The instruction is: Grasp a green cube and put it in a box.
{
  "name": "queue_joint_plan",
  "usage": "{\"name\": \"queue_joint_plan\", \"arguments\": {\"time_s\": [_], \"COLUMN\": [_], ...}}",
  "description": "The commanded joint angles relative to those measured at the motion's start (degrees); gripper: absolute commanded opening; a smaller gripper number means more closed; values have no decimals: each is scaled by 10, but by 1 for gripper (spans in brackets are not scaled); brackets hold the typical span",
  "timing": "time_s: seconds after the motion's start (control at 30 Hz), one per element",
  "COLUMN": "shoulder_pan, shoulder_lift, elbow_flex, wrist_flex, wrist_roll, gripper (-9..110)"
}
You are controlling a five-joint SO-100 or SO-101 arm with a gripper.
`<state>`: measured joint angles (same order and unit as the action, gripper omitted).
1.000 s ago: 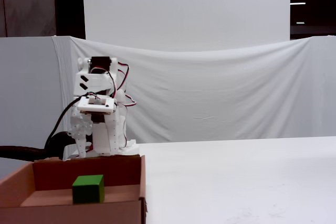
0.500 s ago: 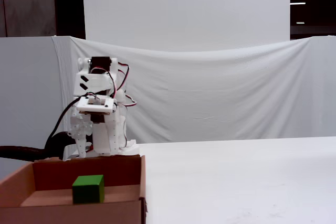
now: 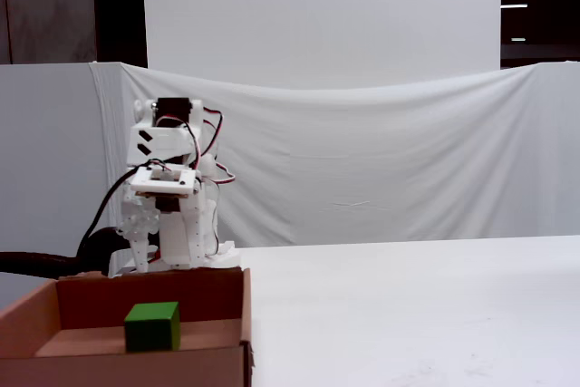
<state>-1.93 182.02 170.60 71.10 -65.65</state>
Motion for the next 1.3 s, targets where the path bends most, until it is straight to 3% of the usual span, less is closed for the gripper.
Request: {"name": "queue_joint_plan", "arguments": {"time_s": [0.0,1.27], "shoulder_pan": [-2,-2], "shoulder_lift": [4,4], "elbow_flex": [-3,-3], "wrist_flex": [4,3], "wrist_roll": [2,17], "gripper": [21,21]}}
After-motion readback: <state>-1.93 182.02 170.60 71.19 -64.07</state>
